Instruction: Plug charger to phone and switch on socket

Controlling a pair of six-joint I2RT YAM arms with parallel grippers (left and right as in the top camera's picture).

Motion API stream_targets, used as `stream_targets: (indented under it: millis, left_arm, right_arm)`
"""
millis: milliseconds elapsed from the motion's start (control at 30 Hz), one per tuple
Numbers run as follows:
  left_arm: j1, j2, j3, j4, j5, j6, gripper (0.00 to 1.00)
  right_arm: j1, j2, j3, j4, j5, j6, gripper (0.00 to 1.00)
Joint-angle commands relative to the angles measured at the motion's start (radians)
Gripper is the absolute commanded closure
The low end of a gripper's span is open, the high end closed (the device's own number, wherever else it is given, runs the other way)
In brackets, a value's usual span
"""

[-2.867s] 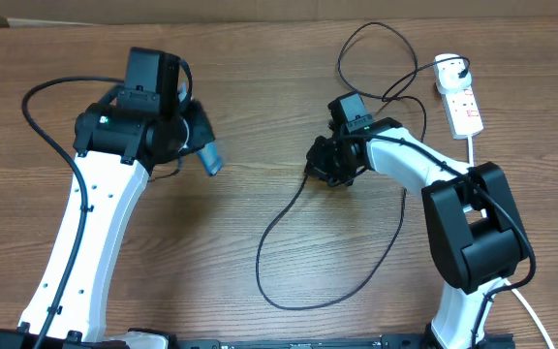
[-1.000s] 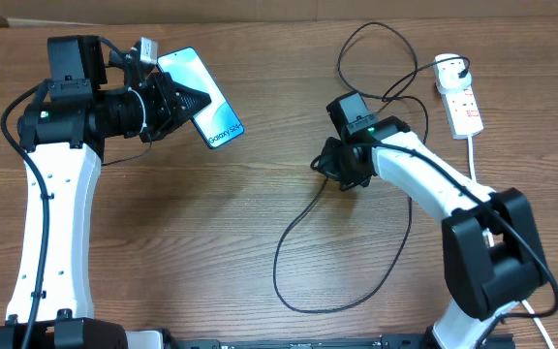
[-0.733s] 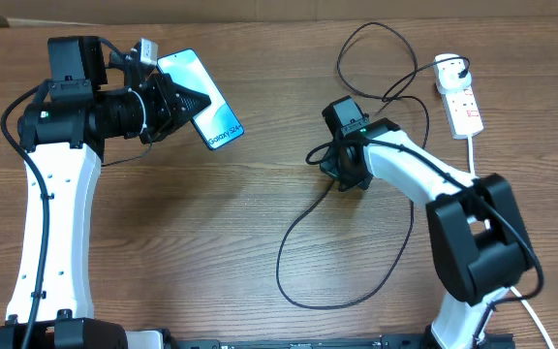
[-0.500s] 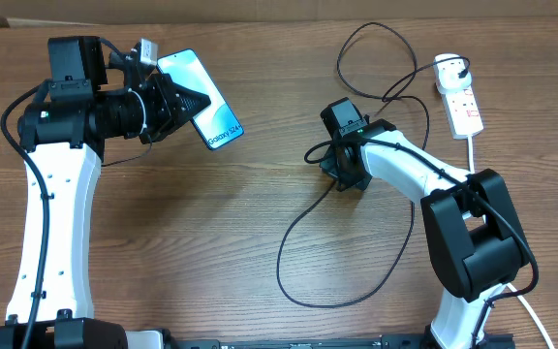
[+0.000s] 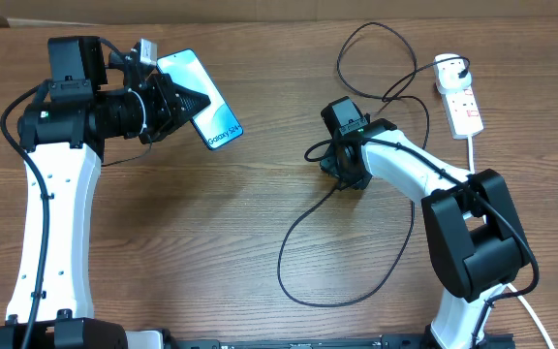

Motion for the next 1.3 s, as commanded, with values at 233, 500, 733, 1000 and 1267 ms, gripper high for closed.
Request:
stream_targets:
  millis: [233,500,733,1000,1267]
  left_arm:
    - [-0.005,-0.007,0.002,0.002,0.013,0.023,0.96]
    - [-0.005,-0.007,0.002,-0.008,0.013,0.024,0.96]
    - [-0.005,-0.007,0.002,-0.009,0.013,0.024,0.96]
    - [-0.005,-0.007,0.002,-0.010,0.014,0.024,0.96]
    - [-0.005,-0.007,0.002,-0.010,0.013,0.024,0.96]
  right_arm:
    - [-0.034,0.024,-0.008,-0.043,-0.163,-0.093,0.51]
    - [-0.119,0.024,-0.008,-0.086,-0.185,-0.104,0.44]
    - [-0.150,0.024,-0.008,-0.118,-0.180,-0.159,0.22]
    - [-0.148,0.024,-0.007,-0.136,-0.195,-0.159,0.11]
    - [-0.146,0.024,-0.008,-0.174,-0.274,-0.159,0.28]
